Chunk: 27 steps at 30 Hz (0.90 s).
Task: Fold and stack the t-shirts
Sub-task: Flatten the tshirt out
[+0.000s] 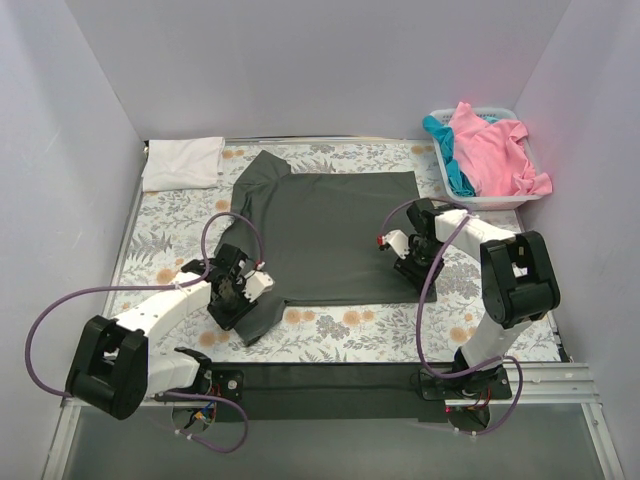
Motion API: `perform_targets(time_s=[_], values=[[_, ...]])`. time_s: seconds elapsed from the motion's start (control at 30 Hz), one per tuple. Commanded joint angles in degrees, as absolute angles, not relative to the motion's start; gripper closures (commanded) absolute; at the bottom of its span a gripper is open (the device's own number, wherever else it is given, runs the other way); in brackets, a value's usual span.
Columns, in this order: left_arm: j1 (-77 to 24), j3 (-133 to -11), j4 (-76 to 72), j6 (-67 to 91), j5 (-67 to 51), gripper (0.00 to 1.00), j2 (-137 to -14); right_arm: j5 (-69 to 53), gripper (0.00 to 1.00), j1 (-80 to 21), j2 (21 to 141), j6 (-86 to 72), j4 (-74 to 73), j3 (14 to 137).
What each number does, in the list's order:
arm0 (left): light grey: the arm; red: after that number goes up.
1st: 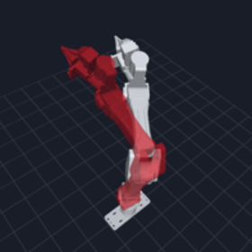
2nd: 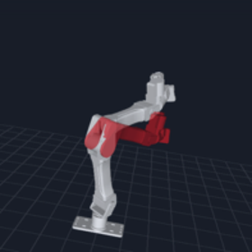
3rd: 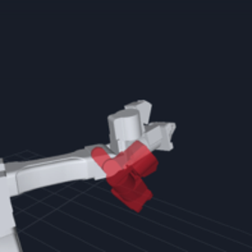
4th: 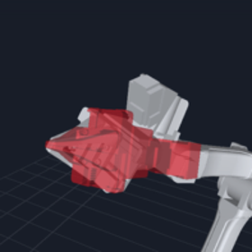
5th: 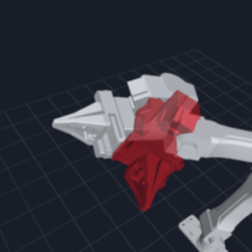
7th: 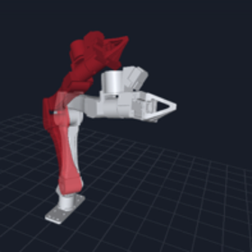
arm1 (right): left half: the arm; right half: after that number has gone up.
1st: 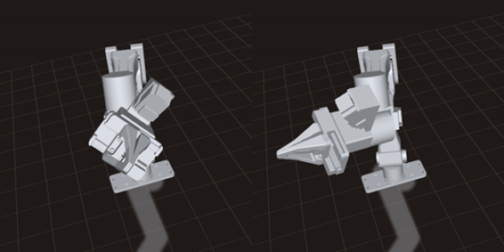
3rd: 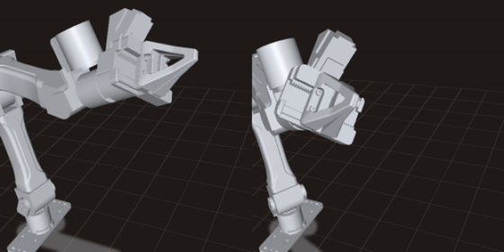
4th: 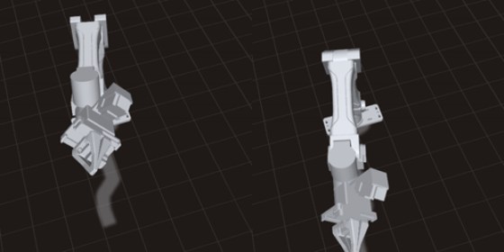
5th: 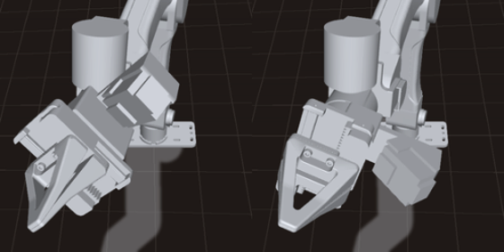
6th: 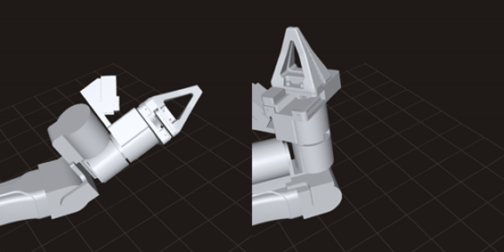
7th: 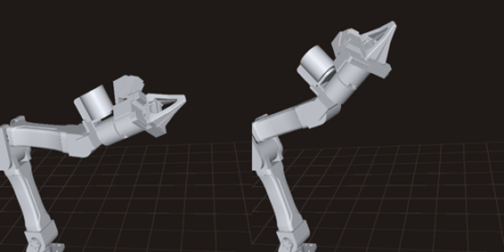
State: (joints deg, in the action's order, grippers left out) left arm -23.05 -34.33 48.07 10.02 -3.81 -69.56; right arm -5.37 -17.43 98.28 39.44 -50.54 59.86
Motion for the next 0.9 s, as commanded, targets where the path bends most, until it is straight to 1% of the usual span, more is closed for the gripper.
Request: perform_targets(time_s=[0.0, 0.07, 0.17, 0.23, 0.33, 0.37, 0.4, 0.57, 0.67, 0.77, 0.87], values=[[-22.5, -34.62, 55.01, 5.72, -0.97, 0.71, -67.15, -7.9, 0.6, -17.49, 93.26, 42.88, -54.31, 58.89], [-21.71, -36.38, 56.68, 4.75, -2.8, 0.7, -66.45, -8.26, 0.58, -17.49, 90.89, 45.87, -56.06, 58.97], [-20.13, -42.44, 58.97, 4.31, -6.14, 0.66, -66.96, -8.96, 0.55, -17.4, 85.53, 48.6, -57.65, 60.55], [-19.6, -47.52, 58.45, 5.44, -7.29, 0.65, -68.72, -11.24, 0.56, -17.4, 84.55, 48.26, -57.57, 62.65], [-19.6, -52.28, 55.12, 8.96, -9.23, 0.65, -73.73, -13.53, 0.69, -17.49, 87.44, 45.71, -57.13, 64.86], [-19.6, -52.73, 52.32, 9.92, -9.23, 0.65, -74.87, -13.36, 0.76, -17.49, 88.93, 44.22, -57.13, 65.47], [-19.51, -53.17, 50.64, 12.45, -8.18, 0.64, -77.23, -12.92, 0.78, -17.49, 91.47, 43.77, -56.17, 65.48], [-17.67, -52.3, 43.52, 15.56, -6.68, 0.62, -82.78, -9.94, 0.78, -17.49, 95.18, 42.36, -52.03, 62.32], [-15.47, -51.07, 42.89, 16.26, -7.29, 0.62, -85.25, -8.27, 0.77, -17.49, 95.1, 43.5, -50.8, 58.63], [-14.24, -48.96, 42.89, 15.56, -6.77, 0.62, -85.26, -6.6, 0.75, -17.58, 94.49, 44.65, -50.1, 55.38], [-14.24, -44.4, 43.94, 14.59, -6.68, 0.63, -83.5, -5.89, 0.75, -17.58, 93.61, 45.61, -50.36, 53.0]])
